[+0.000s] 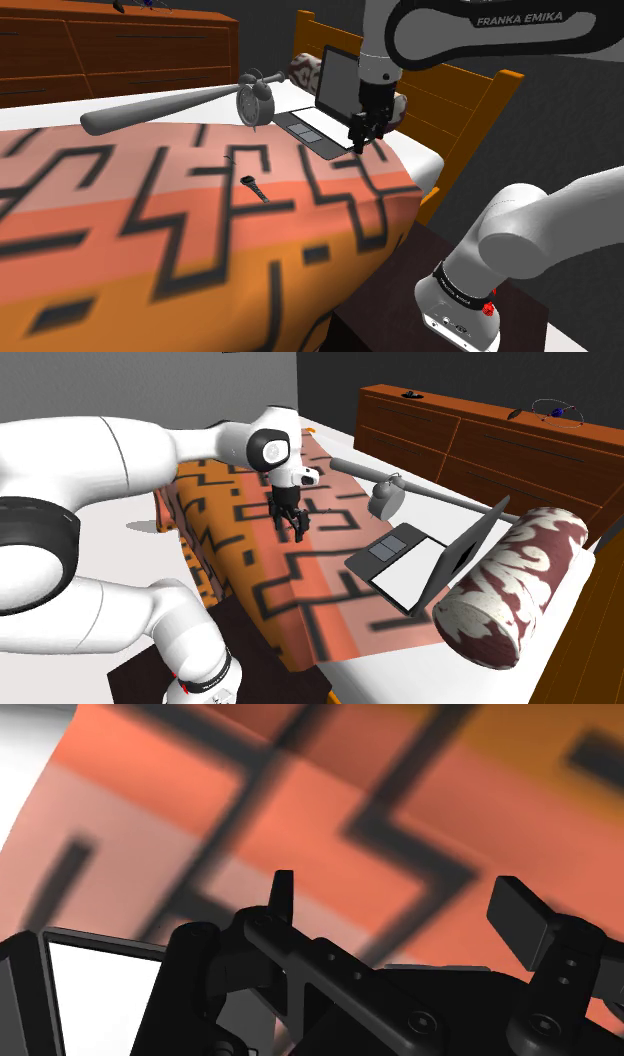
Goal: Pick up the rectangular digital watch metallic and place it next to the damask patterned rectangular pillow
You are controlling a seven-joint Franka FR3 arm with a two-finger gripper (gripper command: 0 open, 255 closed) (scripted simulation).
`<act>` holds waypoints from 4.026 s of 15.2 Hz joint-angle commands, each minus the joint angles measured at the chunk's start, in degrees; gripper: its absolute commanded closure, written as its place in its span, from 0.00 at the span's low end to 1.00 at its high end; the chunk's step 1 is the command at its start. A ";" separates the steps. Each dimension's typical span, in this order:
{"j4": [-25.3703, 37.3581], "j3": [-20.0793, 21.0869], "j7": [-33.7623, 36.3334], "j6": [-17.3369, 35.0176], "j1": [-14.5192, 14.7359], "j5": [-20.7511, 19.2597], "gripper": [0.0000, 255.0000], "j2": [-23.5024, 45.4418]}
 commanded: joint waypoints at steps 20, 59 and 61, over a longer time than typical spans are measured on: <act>24.80 8.02 18.61 21.86 2.82 -2.05 0.00 41.70; 38.13 7.80 22.76 22.36 5.48 -4.78 1.00 54.13; 38.90 7.89 22.63 21.04 5.43 -4.57 1.00 53.56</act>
